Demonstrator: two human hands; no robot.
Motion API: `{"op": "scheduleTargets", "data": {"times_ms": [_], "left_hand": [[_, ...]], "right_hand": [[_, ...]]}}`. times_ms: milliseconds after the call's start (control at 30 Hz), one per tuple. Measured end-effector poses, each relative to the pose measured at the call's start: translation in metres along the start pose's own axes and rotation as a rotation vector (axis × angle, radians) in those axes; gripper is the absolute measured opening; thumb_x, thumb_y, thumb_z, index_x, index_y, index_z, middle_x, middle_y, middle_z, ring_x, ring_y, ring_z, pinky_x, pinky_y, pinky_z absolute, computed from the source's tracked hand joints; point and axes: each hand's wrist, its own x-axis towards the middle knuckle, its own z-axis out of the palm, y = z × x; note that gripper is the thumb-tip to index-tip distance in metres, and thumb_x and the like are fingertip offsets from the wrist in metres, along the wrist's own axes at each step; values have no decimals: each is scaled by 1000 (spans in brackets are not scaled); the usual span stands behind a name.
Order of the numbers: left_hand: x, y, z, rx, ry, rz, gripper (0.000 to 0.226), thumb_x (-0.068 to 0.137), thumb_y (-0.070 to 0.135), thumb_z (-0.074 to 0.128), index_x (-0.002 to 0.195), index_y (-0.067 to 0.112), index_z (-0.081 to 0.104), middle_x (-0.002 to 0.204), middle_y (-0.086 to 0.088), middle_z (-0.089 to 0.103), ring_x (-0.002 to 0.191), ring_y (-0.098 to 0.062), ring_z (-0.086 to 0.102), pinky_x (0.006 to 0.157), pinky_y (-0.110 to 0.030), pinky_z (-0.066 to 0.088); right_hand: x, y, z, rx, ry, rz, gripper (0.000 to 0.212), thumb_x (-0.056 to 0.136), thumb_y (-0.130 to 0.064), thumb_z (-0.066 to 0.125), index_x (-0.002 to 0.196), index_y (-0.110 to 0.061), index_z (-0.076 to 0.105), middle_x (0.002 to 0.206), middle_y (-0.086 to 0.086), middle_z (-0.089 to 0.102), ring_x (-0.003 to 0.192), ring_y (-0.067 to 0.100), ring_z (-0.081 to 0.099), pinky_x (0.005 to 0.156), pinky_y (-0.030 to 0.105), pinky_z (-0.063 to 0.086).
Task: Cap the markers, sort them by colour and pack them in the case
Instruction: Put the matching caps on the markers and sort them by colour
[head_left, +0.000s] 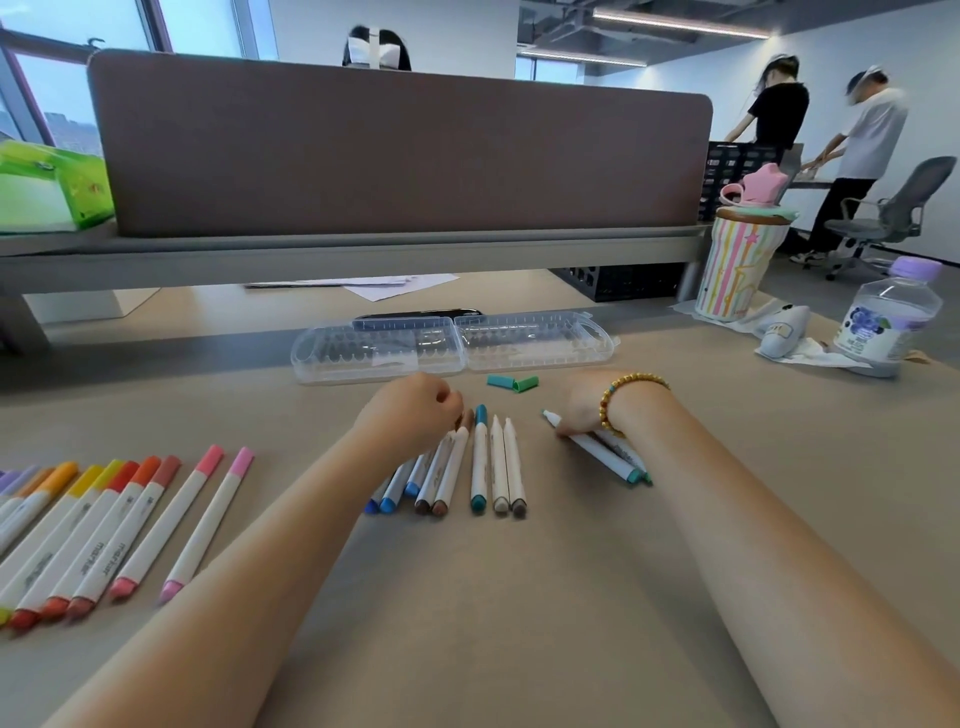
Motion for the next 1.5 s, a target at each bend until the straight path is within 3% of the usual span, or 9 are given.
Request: {"op": "scheduleTargets", "data": {"times_ms": [167,367,567,667,767,833,1100,1333,1500], "left_hand": [[0,1,-4,-124,-51,-6,33,97,25,39,90,4,64,69,-3,53,61,-15,45,60,-25,39],[-6,15,-22,-580,-191,-41,33,101,26,34,83,17,60,71,5,62,61,-6,53,52,-16,43],[-13,17,-22,-736,-222,-37,17,98,29,44,96,19,57,75,7,70,66,-5,62,61,-18,50],[-11,14,-23,-734,-207,-110,17,98,25,44,98,14,57,72,4,69,59,-4,61,57,-17,49],[-9,11,-25,-795,-188,-180,18,100,21,39,93,13,53,73,1,68,55,-5,60,55,-17,48],[-9,8,-25,-826,-165,-202,18,100,18,38,90,13,51,73,-1,66,56,-7,60,53,-18,47],[-8,5,-20,-847,-131,-216,24,101,23,35,86,11,48,60,-2,50,49,-12,44,51,-22,39],[-6,5,-14,-741,-168,-185,24,101,27,34,91,12,50,62,1,44,47,-8,38,44,-18,37],[-4,5,-12,-645,-150,-145,34,101,37,33,83,15,52,58,3,40,45,-9,33,43,-20,31]], "right_hand": [[-4,-3,-10,266,-14,-51,31,94,-32,46,70,-13,48,65,-1,44,55,11,38,50,21,31],[6,-12,-21,1284,15,-90,20,95,-21,46,86,-6,57,62,1,50,46,7,36,32,14,24],[13,-35,-14,1508,30,-154,22,96,-26,50,82,-11,59,66,0,54,51,7,43,34,13,31],[23,-40,-10,1291,223,-105,26,97,-32,47,91,-12,62,75,-2,57,67,10,51,52,19,42],[44,-40,1,696,495,-40,27,97,-25,44,108,-9,62,102,6,60,102,23,53,81,33,46],[54,-42,11,347,485,-8,30,97,-26,44,121,-15,59,125,9,51,121,29,40,97,40,37],[63,-50,22,74,483,-62,26,95,-26,49,116,-13,55,124,9,51,119,28,40,98,38,33],[35,-21,5,1127,285,-277,11,98,-16,45,91,-19,53,84,-1,61,81,13,53,66,23,44],[22,3,13,1525,77,-403,24,99,-7,39,99,-12,62,80,2,53,74,12,49,69,24,43]]}}
